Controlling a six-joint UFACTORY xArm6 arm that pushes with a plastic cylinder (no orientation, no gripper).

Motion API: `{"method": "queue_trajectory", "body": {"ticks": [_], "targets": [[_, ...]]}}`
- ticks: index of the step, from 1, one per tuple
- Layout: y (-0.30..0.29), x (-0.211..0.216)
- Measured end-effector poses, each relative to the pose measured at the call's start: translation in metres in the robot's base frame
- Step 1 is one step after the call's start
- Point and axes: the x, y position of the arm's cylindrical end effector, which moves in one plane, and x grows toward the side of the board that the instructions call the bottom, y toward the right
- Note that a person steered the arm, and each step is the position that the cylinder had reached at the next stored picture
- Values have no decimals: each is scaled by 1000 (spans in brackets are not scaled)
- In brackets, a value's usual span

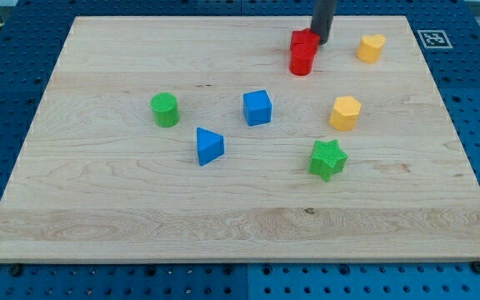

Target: Move the red star closer to the green circle

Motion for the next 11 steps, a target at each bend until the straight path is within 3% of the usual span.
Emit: {"method": "queue_trajectory", "body": {"ticks": [3,5,6,11], "targets": [[-56,20],[0,31],[-12,54],[-139,56]]}}
